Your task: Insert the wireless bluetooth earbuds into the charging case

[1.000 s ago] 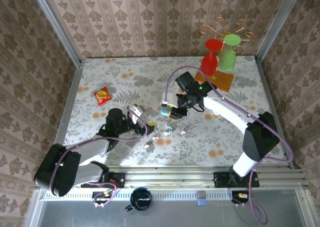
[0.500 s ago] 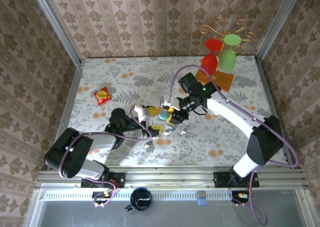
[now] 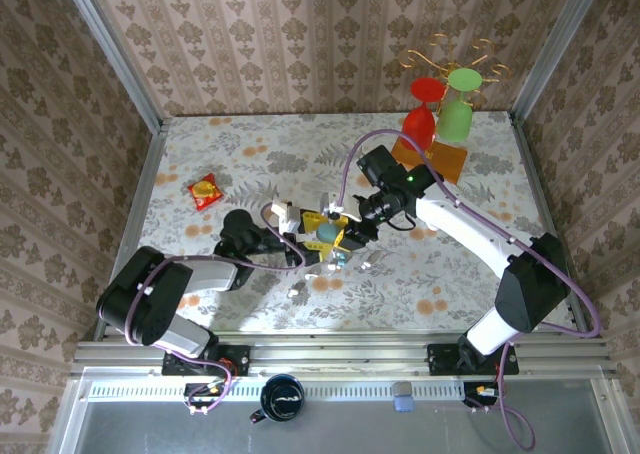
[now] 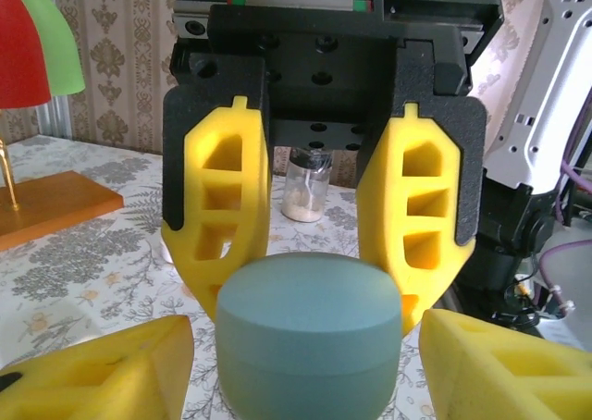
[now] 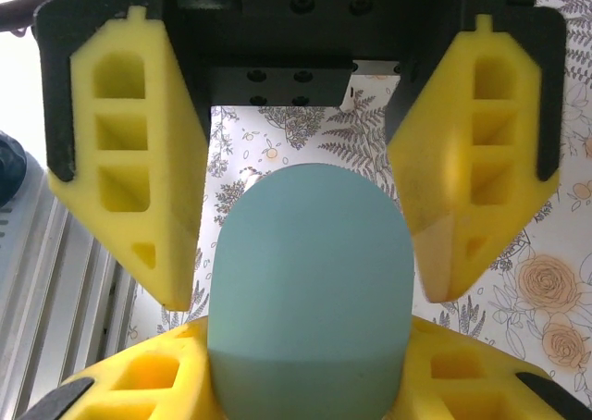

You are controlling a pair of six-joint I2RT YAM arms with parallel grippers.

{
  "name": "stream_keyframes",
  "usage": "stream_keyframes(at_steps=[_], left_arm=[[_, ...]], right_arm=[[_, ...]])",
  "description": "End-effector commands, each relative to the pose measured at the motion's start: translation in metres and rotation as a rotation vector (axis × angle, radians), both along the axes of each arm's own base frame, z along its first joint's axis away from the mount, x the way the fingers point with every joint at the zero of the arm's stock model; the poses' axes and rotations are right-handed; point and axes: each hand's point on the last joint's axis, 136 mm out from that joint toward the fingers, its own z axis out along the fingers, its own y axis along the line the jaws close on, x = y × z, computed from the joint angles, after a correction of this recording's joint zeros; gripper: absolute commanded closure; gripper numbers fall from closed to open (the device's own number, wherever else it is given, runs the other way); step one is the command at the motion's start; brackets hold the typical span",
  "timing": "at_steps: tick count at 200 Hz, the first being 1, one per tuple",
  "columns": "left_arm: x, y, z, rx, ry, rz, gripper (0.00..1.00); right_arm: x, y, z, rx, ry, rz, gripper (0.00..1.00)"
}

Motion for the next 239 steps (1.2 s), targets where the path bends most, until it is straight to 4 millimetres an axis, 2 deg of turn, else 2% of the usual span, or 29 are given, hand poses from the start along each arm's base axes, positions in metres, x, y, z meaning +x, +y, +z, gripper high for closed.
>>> stream_keyframes(at_steps=[1, 58, 114, 148, 192, 207, 239], left_arm=[[-0.007, -0.003, 0.009, -0.021, -0.020, -0.053, 0.39], [-0.008, -0.003, 0.004, -0.014, -0.032, -0.059, 0.41], [-0.009, -0.003, 0.003, -0.013, -0.042, -0.073, 0.46], [-0.010, -0.004, 0.004, -0.014, -0.048, -0.082, 0.56], [-0.010, -0.004, 0.002, -0.010, -0.048, -0.087, 0.55], [-0.010, -0.004, 0.000, -0.009, -0.057, -0.085, 0.51], [-0.011, -0.004, -0.001, -0.007, -0.077, -0.092, 0.51]], right_arm=[[-0.008, 0.000, 0.007, 0.021, 0.014, 0.025, 0.78], [-0.009, 0.001, 0.010, 0.025, 0.014, 0.029, 0.79], [-0.009, 0.002, 0.010, 0.028, 0.022, 0.031, 0.79], [-0.009, 0.002, 0.008, 0.022, 0.031, 0.029, 0.80], [-0.008, 0.003, 0.012, 0.033, 0.029, 0.033, 0.80], [-0.009, 0.004, 0.012, 0.035, 0.034, 0.036, 0.80], [-0.009, 0.004, 0.013, 0.035, 0.035, 0.038, 0.81]])
